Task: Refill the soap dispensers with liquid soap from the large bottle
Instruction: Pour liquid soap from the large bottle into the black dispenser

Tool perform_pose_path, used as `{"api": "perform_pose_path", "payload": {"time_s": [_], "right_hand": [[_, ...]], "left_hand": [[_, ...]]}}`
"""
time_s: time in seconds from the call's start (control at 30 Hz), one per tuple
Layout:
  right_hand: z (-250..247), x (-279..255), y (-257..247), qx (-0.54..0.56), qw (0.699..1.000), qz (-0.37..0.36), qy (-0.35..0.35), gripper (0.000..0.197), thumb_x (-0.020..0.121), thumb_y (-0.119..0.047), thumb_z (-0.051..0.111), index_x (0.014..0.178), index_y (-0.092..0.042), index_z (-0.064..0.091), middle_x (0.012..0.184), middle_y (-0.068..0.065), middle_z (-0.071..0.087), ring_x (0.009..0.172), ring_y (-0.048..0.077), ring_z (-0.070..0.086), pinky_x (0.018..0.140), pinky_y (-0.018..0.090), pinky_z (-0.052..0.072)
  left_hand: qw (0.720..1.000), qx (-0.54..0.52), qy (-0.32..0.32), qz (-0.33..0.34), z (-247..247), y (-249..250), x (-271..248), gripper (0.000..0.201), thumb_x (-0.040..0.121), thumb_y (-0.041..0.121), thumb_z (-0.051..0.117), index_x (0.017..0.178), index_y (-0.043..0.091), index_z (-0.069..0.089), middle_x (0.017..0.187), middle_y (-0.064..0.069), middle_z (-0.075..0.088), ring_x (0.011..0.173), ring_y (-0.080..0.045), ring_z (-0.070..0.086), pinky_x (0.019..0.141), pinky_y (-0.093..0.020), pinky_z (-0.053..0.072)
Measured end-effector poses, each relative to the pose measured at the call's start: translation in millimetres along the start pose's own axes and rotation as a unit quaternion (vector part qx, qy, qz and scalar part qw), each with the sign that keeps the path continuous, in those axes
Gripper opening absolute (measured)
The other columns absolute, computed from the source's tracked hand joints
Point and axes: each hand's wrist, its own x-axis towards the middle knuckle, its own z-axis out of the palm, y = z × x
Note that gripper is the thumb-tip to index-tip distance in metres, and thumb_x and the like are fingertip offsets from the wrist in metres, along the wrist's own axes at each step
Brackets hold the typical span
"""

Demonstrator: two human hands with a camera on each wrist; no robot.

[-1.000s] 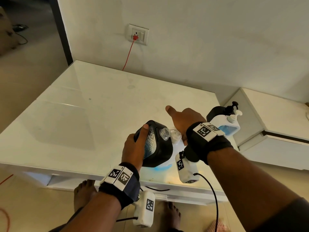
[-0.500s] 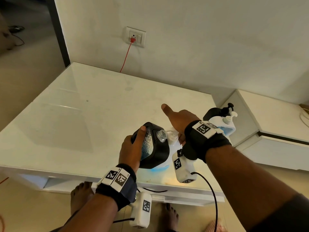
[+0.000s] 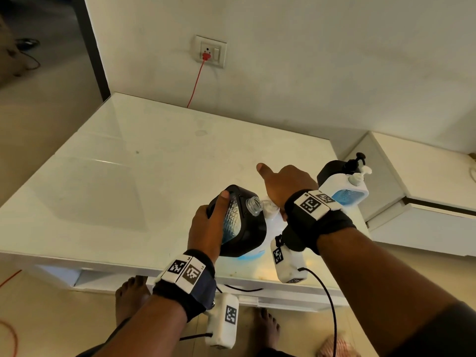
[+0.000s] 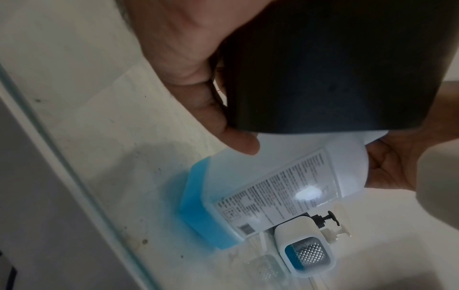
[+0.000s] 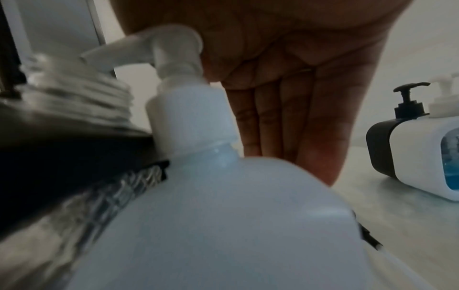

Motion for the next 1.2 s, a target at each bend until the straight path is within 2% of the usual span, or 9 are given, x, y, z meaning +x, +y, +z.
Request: {"api": "perform_pose_path", "payload": {"time_s": [0.17, 0.37, 0.53, 0.6, 0.73, 0.83, 1.0, 1.13, 1.2], "right_hand": [[-9.7, -1.7, -5.6, 0.044, 0.998, -0.002, -0.05, 0.078, 0.086, -0.082, 0.022, 0.065, -0.015, 0.055, 0.071, 0.008, 0.064, 0.075, 0.03, 0.064, 0.088, 0.043, 0.054], [-3.0, 0.0, -2.7, 0.019, 1.0, -0.002, -0.012, 0.075, 0.09, -0.077, 0.027, 0.074, -0.013, 0.061, 0.075, 0.006, 0.067, 0.073, 0.026, 0.064, 0.078, 0.038, 0.052], [1.9, -2.5, -0.7, -0.003, 1.0, 0.015, 0.026, 0.06, 0.095, -0.07, 0.033, 0.072, -0.017, 0.049, 0.072, 0.001, 0.053, 0.063, 0.017, 0.045, 0.07, 0.033, 0.033], [1.5, -4.7, -0.8, -0.005, 1.0, 0.016, 0.022, 0.059, 0.095, -0.069, 0.033, 0.071, -0.017, 0.048, 0.069, 0.0, 0.05, 0.061, 0.016, 0.044, 0.07, 0.033, 0.034], [-6.2, -3.8, -4.4, 0.017, 0.999, 0.009, -0.035, 0.078, 0.087, -0.082, 0.025, 0.071, -0.014, 0.058, 0.072, 0.007, 0.064, 0.076, 0.028, 0.064, 0.082, 0.039, 0.053], [-9.7, -2.9, -6.3, 0.03, 0.998, 0.003, -0.055, 0.08, 0.085, -0.085, 0.02, 0.067, -0.014, 0.053, 0.074, 0.009, 0.064, 0.079, 0.031, 0.065, 0.089, 0.043, 0.054], [-2.0, 2.0, -1.6, 0.012, 1.0, -0.002, -0.017, 0.074, 0.089, -0.079, 0.026, 0.071, -0.014, 0.057, 0.077, 0.007, 0.067, 0.079, 0.029, 0.066, 0.084, 0.04, 0.054], [3.3, 2.5, -0.7, -0.012, 1.0, -0.001, 0.021, 0.066, 0.092, -0.073, 0.031, 0.074, -0.015, 0.056, 0.08, 0.005, 0.063, 0.08, 0.026, 0.06, 0.072, 0.034, 0.039], [4.5, 2.0, 0.0, -0.009, 1.0, 0.0, 0.026, 0.065, 0.092, -0.073, 0.032, 0.075, -0.016, 0.057, 0.082, 0.006, 0.064, 0.079, 0.026, 0.06, 0.072, 0.034, 0.041]], "left_hand": [[1.0, -0.004, -0.008, 0.011, 0.6, 1.1, -1.1, 0.107, 0.051, 0.097, 0.051, 0.121, 0.017, 0.067, 0.11, -0.006, 0.074, 0.101, -0.027, 0.071, 0.096, -0.051, 0.059], [1.0, -0.002, -0.009, 0.004, 0.2, -0.1, -1.9, 0.109, 0.049, 0.102, 0.052, 0.12, 0.02, 0.067, 0.11, -0.004, 0.074, 0.102, -0.026, 0.071, 0.096, -0.05, 0.058], [1.0, -0.017, -0.008, 0.0, 0.2, -0.2, -2.6, 0.102, 0.054, 0.096, 0.054, 0.12, 0.019, 0.069, 0.11, -0.004, 0.075, 0.103, -0.027, 0.071, 0.097, -0.051, 0.058], [1.0, -0.017, -0.013, 0.0, -0.2, -0.4, -3.0, 0.103, 0.054, 0.097, 0.054, 0.12, 0.019, 0.069, 0.11, -0.005, 0.075, 0.103, -0.027, 0.072, 0.097, -0.051, 0.058], [1.0, -0.011, -0.014, 0.0, 0.0, 0.1, -3.8, 0.105, 0.051, 0.099, 0.053, 0.12, 0.021, 0.067, 0.11, -0.004, 0.074, 0.103, -0.027, 0.071, 0.096, -0.051, 0.059], [1.0, -0.006, -0.013, 0.005, 0.4, 0.7, -3.2, 0.104, 0.052, 0.098, 0.051, 0.119, 0.02, 0.067, 0.109, -0.004, 0.074, 0.101, -0.026, 0.071, 0.096, -0.051, 0.059], [1.0, -0.016, -0.012, -0.008, 1.0, 2.3, -4.2, 0.104, 0.05, 0.096, 0.052, 0.121, 0.021, 0.066, 0.111, -0.004, 0.074, 0.103, -0.026, 0.07, 0.096, -0.05, 0.059], [1.0, -0.019, -0.008, -0.012, 1.2, 0.6, -2.4, 0.103, 0.052, 0.098, 0.054, 0.12, 0.022, 0.068, 0.111, -0.003, 0.075, 0.103, -0.027, 0.071, 0.097, -0.051, 0.058], [1.0, -0.017, -0.006, -0.009, 1.7, -0.9, -1.7, 0.102, 0.052, 0.098, 0.054, 0.12, 0.023, 0.068, 0.111, -0.003, 0.075, 0.104, -0.026, 0.071, 0.097, -0.051, 0.058]]}}
